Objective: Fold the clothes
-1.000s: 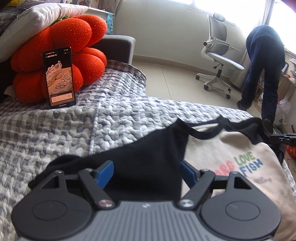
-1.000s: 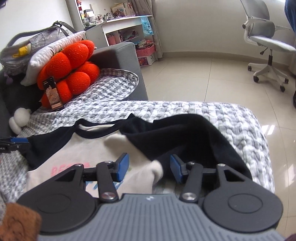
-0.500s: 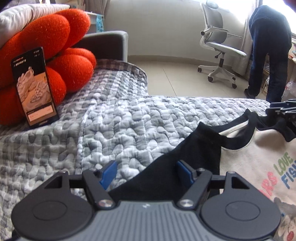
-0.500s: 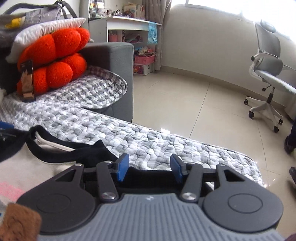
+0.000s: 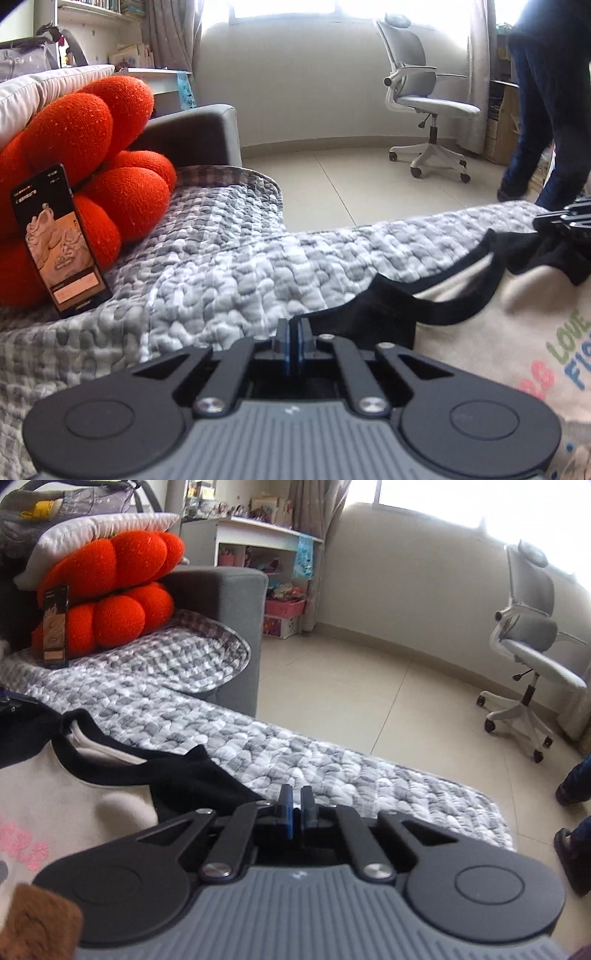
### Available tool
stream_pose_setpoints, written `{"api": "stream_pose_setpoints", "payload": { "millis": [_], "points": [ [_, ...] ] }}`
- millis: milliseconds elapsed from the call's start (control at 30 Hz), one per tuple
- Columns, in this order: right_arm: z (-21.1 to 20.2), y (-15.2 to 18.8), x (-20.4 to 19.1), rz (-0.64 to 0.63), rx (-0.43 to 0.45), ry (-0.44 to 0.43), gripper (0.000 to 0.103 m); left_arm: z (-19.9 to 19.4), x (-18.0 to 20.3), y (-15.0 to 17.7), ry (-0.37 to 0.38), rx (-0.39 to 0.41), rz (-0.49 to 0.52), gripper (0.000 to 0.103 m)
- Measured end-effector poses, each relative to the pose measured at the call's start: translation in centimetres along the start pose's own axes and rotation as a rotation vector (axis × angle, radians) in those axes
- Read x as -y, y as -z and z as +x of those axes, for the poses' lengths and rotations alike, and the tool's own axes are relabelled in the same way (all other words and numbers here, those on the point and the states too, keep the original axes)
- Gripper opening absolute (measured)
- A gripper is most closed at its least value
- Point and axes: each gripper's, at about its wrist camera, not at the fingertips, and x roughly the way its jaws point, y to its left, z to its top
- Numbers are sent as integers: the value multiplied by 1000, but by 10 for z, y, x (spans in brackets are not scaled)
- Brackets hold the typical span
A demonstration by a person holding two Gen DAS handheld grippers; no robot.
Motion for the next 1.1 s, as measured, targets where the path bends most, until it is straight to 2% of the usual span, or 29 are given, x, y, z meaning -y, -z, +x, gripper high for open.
{"api": "stream_pose_setpoints", "payload": {
  "millis": [67,167,267,400,533,600,633,667,733,767,800,867,1100],
  "points": [
    [-4,-2,6,13,30,52,2,7,2,-12,2,27,11,4],
    [1,-5,14,45,25,108,2,21,7,-33,13,55,28,4],
    [14,-5,24,103,-16,146,2,47,14,-46,44,15,20,4],
    [35,2,33,193,-79,158,2,75,24,-40,46,-38,28,4],
    [41,4,36,237,-95,150,3,79,28,-34,48,6,25,8],
    [40,4,36,247,-102,151,3,80,26,-33,74,21,16,16],
    [40,4,36,249,-103,153,3,79,26,-33,97,28,16,26],
    [40,4,36,254,-103,155,4,78,25,-33,133,33,20,48],
    [38,5,36,268,-103,158,5,78,27,-31,204,39,35,73],
    [38,6,37,278,-102,159,5,77,29,-29,225,41,48,83],
    [37,6,38,290,-100,161,5,77,31,-27,234,40,61,87],
    [37,7,37,303,-98,165,6,78,37,-26,233,33,88,103],
    [31,8,36,335,-93,161,17,79,43,-24,220,22,123,103]
  ]
}}
